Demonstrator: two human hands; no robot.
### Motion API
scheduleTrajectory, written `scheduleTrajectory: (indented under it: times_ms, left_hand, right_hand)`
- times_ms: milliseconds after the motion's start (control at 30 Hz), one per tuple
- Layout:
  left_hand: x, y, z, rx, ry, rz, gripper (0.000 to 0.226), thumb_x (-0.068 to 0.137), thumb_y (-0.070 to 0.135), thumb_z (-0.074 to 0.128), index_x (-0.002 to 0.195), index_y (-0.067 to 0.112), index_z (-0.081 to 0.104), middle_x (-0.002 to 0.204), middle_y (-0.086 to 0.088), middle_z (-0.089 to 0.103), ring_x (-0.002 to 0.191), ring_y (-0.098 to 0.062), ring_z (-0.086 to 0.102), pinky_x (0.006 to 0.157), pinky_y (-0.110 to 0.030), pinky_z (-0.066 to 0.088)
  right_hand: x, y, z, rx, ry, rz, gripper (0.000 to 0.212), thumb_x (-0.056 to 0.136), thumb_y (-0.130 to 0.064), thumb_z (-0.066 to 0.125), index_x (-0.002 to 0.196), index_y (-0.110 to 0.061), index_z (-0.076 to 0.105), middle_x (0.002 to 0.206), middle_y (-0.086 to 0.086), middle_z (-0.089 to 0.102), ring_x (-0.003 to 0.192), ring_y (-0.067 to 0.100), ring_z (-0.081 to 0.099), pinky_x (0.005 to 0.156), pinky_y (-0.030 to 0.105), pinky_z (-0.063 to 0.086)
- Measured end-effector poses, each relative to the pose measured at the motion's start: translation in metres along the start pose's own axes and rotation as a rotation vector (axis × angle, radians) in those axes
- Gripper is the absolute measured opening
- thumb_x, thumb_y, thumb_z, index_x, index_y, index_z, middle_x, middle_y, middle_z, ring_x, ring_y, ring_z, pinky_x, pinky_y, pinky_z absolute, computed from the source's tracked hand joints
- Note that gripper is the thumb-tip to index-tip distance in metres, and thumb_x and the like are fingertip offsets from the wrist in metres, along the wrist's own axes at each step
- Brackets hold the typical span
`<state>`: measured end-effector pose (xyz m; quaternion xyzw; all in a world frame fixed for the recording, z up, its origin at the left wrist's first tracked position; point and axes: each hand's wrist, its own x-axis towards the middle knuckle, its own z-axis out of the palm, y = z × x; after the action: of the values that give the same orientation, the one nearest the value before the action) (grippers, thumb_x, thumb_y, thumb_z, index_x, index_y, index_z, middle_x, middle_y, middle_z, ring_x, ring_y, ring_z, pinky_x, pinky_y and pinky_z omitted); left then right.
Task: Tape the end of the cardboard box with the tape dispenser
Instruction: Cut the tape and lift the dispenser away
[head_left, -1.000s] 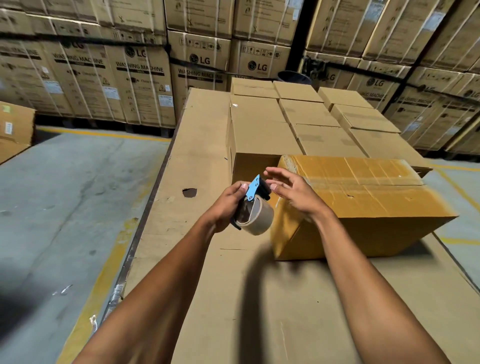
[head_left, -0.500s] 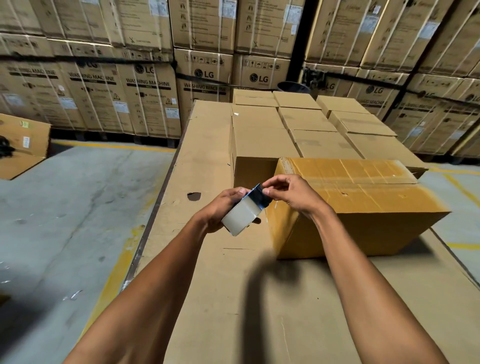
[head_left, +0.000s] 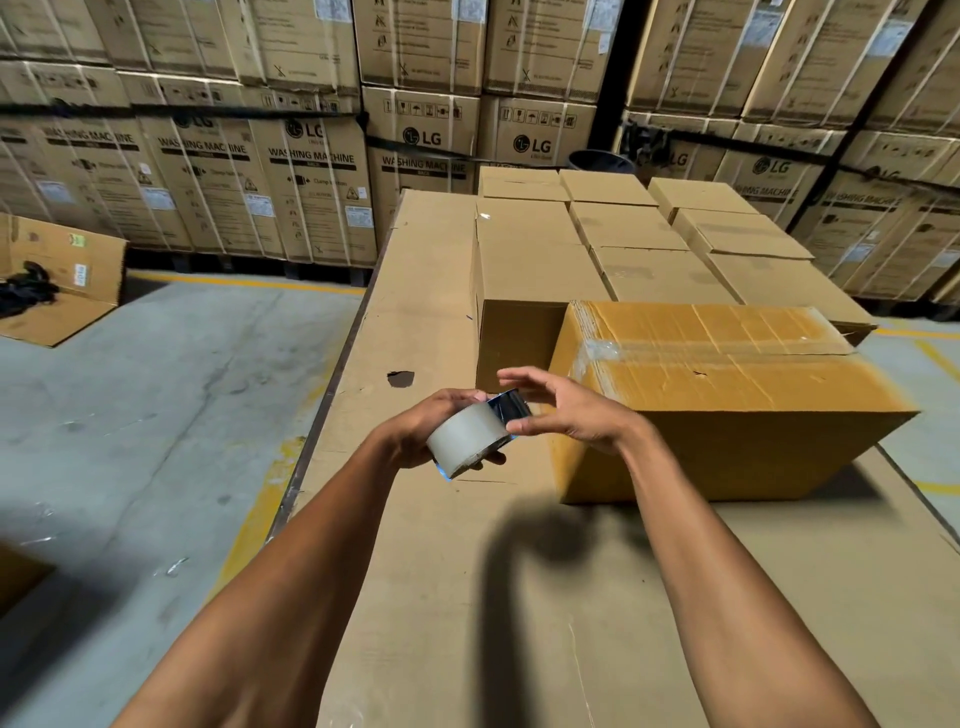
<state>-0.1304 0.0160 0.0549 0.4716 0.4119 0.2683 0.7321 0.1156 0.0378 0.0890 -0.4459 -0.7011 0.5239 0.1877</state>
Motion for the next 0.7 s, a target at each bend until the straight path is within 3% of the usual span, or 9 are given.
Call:
scheduleTrajectory:
  times_ms: [133,233,267,300,367,433,500,567,700]
  left_hand:
    - [-0.009,-0.013,-0.013,0.059,0.010,-0.049,0.025,0.119,0.022,0.057,0.128,0.009,0.076,0.108,-0.026,0.083,0.093,-0.045,0.085,0.069,-0.042,0.070]
    - [-0.011,-0.024,-0.030,0.092,0.021,-0.034,0.020,0.104,-0.007,0.071,0.121,-0.002,0.079,0.110,-0.035,0.081,0.111,-0.062,0.079,0.071,-0.046,0.074]
    - [-0.010,-0.027,-0.034,0.105,0.027,-0.046,0.021,0.104,-0.007,0.072,0.124,-0.005,0.078,0.111,-0.036,0.081,0.116,-0.064,0.076,0.074,-0.048,0.074]
    - [-0.009,-0.029,-0.035,0.097,0.046,-0.074,0.023,0.110,0.003,0.070,0.129,-0.007,0.075,0.112,-0.035,0.081,0.116,-0.062,0.077,0.078,-0.050,0.073]
    - [-0.007,-0.031,-0.037,-0.019,0.151,-0.165,0.056,0.118,0.049,0.056,0.135,-0.002,0.072,0.113,-0.031,0.082,0.104,-0.047,0.082,0.076,-0.052,0.074]
    - [-0.003,-0.034,-0.044,-0.106,0.271,-0.189,0.084,0.111,0.079,0.040,0.136,0.005,0.071,0.123,-0.027,0.081,0.106,-0.041,0.081,0.077,-0.050,0.072]
    - [-0.001,-0.035,-0.051,-0.075,0.358,-0.128,0.087,0.109,0.083,0.037,0.139,0.008,0.069,0.139,-0.022,0.074,0.124,-0.042,0.076,0.084,-0.051,0.070]
    - [0.003,-0.036,-0.057,-0.004,0.376,-0.072,0.080,0.109,0.079,0.043,0.143,0.011,0.068,0.144,-0.015,0.070,0.131,-0.040,0.072,0.090,-0.049,0.069]
    - [0.016,-0.055,-0.065,0.154,0.353,0.019,0.076,0.091,0.061,0.089,0.149,0.019,0.063,0.150,-0.013,0.067,0.132,-0.033,0.072,0.102,-0.047,0.069]
  right_hand:
    - [0.009,0.009,0.013,-0.149,-0.159,0.025,0.084,0.071,-0.024,0.098,0.144,-0.032,0.058,0.146,-0.010,0.058,0.139,0.012,0.054,0.117,0.041,0.047]
    - [0.016,0.013,0.027,-0.342,-0.138,-0.005,0.080,0.074,-0.009,0.095,0.142,-0.027,0.058,0.138,-0.007,0.059,0.128,0.015,0.058,0.110,0.034,0.050]
    - [0.019,0.015,0.033,-0.374,-0.102,-0.019,0.078,0.074,-0.009,0.095,0.142,-0.024,0.059,0.135,-0.006,0.060,0.124,0.016,0.060,0.107,0.032,0.050]
    - [0.022,0.017,0.037,-0.397,-0.066,-0.028,0.075,0.074,-0.011,0.095,0.140,-0.023,0.060,0.134,-0.005,0.062,0.121,0.016,0.061,0.105,0.032,0.050]
    - [0.028,0.025,0.040,-0.423,-0.021,-0.031,0.071,0.075,-0.016,0.096,0.138,-0.023,0.063,0.133,-0.004,0.065,0.118,0.015,0.062,0.105,0.033,0.051]
    - [0.033,0.037,0.042,-0.406,0.021,-0.016,0.068,0.076,-0.020,0.096,0.136,-0.023,0.065,0.131,-0.002,0.067,0.111,0.013,0.064,0.106,0.037,0.053]
    - [0.037,0.048,0.046,-0.400,0.088,0.003,0.063,0.076,-0.025,0.096,0.132,-0.024,0.067,0.127,-0.002,0.069,0.107,0.016,0.065,0.103,0.040,0.055]
    - [0.046,0.062,0.050,-0.421,0.146,0.016,0.062,0.075,-0.030,0.096,0.130,-0.024,0.067,0.123,-0.003,0.069,0.111,0.018,0.065,0.102,0.040,0.055]
    - [0.054,0.088,0.062,-0.476,0.213,0.076,0.062,0.076,-0.042,0.092,0.130,-0.028,0.064,0.123,-0.004,0.071,0.110,0.019,0.065,0.096,0.039,0.055]
